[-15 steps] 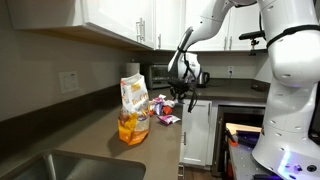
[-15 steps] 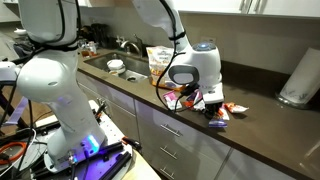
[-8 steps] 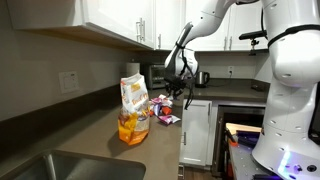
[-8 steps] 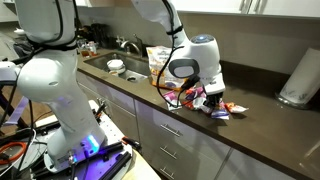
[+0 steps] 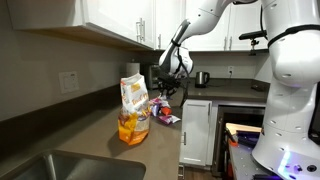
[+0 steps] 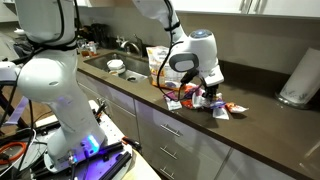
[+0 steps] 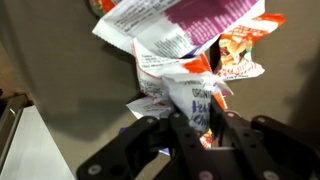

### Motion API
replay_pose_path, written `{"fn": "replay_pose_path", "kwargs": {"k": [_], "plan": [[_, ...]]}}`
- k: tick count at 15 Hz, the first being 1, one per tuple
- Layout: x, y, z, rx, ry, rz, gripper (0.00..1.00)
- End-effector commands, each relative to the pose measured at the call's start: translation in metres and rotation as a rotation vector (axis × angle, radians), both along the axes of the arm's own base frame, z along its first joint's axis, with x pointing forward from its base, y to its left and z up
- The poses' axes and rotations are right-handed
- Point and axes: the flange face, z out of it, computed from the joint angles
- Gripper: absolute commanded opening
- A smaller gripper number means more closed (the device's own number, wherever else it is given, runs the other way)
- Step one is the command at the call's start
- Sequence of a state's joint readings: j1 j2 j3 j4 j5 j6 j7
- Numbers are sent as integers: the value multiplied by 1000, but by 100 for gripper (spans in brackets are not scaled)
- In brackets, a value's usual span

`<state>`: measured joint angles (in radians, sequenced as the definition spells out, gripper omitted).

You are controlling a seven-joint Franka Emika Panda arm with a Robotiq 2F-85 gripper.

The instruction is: Pus the sachet closer to the edge forward

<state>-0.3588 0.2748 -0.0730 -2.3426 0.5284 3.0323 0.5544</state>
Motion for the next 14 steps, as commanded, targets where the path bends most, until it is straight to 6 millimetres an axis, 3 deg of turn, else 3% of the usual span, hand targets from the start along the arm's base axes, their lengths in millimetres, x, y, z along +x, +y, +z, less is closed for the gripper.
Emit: {"fn": "replay_pose_path", "kwargs": {"k": [1,7,14], "plan": [[4,-6,-1,29,73,67,59],[-9,-38,26,4,198,120,99],[-19,-61,78,23,356,166,100]]}}
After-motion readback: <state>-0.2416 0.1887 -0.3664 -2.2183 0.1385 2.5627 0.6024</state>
